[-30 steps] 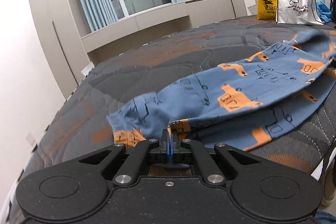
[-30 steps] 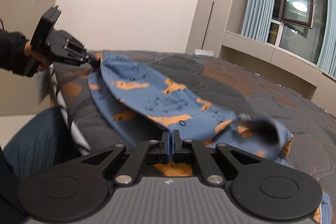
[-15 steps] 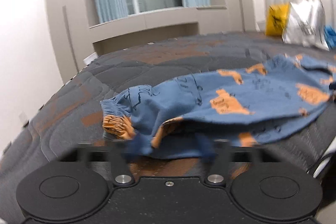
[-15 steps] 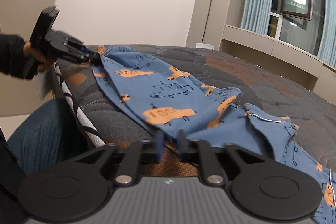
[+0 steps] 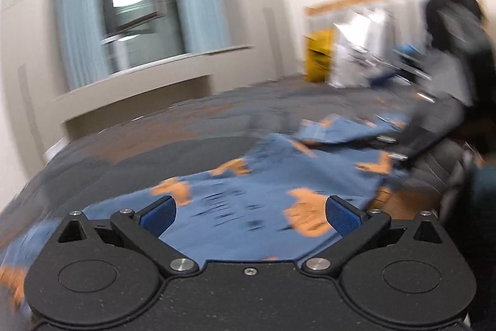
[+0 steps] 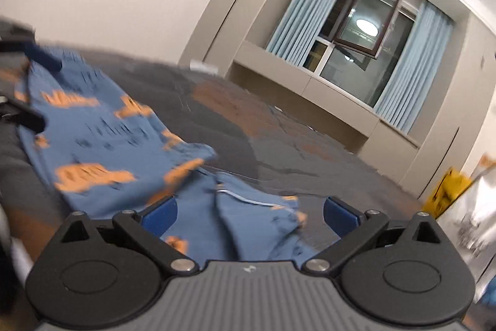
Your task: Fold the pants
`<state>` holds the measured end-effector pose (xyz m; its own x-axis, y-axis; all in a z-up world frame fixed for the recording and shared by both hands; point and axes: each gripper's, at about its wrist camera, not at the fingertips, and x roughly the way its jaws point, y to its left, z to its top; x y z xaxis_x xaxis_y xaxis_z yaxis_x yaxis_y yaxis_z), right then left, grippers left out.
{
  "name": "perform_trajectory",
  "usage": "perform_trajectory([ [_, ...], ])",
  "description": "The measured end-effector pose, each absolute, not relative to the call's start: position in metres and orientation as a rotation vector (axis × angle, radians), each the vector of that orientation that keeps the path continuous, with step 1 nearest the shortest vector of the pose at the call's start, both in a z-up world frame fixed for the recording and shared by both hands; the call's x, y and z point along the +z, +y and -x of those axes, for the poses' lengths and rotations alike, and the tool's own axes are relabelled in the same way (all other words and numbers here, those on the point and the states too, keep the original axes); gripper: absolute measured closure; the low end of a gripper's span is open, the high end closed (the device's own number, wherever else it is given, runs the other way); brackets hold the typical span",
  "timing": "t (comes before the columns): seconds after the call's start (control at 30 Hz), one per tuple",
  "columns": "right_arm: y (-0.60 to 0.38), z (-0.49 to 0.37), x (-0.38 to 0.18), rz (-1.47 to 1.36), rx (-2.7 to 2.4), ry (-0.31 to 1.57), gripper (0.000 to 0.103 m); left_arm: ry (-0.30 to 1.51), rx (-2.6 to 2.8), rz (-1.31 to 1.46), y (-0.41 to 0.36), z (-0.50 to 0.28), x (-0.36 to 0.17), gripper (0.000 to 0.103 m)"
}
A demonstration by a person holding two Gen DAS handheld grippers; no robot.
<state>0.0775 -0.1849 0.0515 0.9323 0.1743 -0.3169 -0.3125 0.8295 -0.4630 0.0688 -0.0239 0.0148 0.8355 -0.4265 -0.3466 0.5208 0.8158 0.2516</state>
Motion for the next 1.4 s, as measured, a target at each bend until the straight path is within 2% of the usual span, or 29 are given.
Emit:
perform_trajectory([
  [0.07,-0.181,-0.093,0.052,0.573,0.293,0.307,0.005,0.278,-0.555,-0.452,-0.044,-0.067,0.011,0.001],
  [0.13,-0.176,-0.108,0.05,0.604,0.33,0.353,0.015,0.263,-0.587,-0.538,-0.058,-0.065,0.006,0.001],
  [0.33,-0.155,-0.127,0.04,0.663,0.333,0.378,0.037,0.326,-0.635,-0.533,-0.068,-0.076,0.001,0.026],
  [0.37,-0.153,-0.128,0.039,0.669,0.329,0.38,0.045,0.335,-0.642,-0.525,-0.069,-0.076,0.0,0.032],
  [0.4,-0.151,-0.131,0.038,0.673,0.325,0.385,0.061,0.347,-0.653,-0.514,-0.068,-0.079,-0.001,0.042],
  [0.47,-0.152,-0.134,0.038,0.666,0.318,0.402,0.079,0.369,-0.685,-0.502,-0.068,-0.081,-0.001,0.055],
  [0.53,-0.156,-0.137,0.038,0.642,0.33,0.422,0.085,0.37,-0.7,-0.515,-0.07,-0.079,-0.001,0.058],
  [0.57,-0.158,-0.137,0.038,0.63,0.332,0.425,0.092,0.367,-0.705,-0.521,-0.07,-0.076,0.0,0.059],
  [0.6,-0.159,-0.136,0.038,0.623,0.327,0.423,0.095,0.368,-0.712,-0.526,-0.069,-0.075,0.0,0.056],
  [0.67,-0.164,-0.133,0.042,0.611,0.31,0.404,0.096,0.369,-0.72,-0.53,-0.069,-0.074,0.001,0.05],
  [0.73,-0.171,-0.131,0.048,0.565,0.306,0.388,0.097,0.379,-0.725,-0.535,-0.07,-0.075,0.001,0.053],
  [0.77,-0.176,-0.131,0.052,0.537,0.301,0.378,0.097,0.385,-0.733,-0.532,-0.07,-0.075,0.001,0.067],
  [0.8,-0.182,-0.13,0.058,0.508,0.288,0.362,0.097,0.395,-0.743,-0.527,-0.071,-0.077,0.001,0.089],
  [0.87,-0.197,-0.128,0.071,0.44,0.258,0.331,0.097,0.406,-0.749,-0.527,-0.073,-0.078,0.002,0.102],
  [1.1,-0.292,-0.092,0.107,0.114,0.075,0.252,0.097,0.36,-0.756,-0.461,-0.062,-0.079,0.017,0.103],
  [1.4,-0.342,-0.04,0.055,-0.026,-0.043,0.418,0.097,0.414,-0.776,-0.495,-0.067,-0.081,0.0,0.103],
])
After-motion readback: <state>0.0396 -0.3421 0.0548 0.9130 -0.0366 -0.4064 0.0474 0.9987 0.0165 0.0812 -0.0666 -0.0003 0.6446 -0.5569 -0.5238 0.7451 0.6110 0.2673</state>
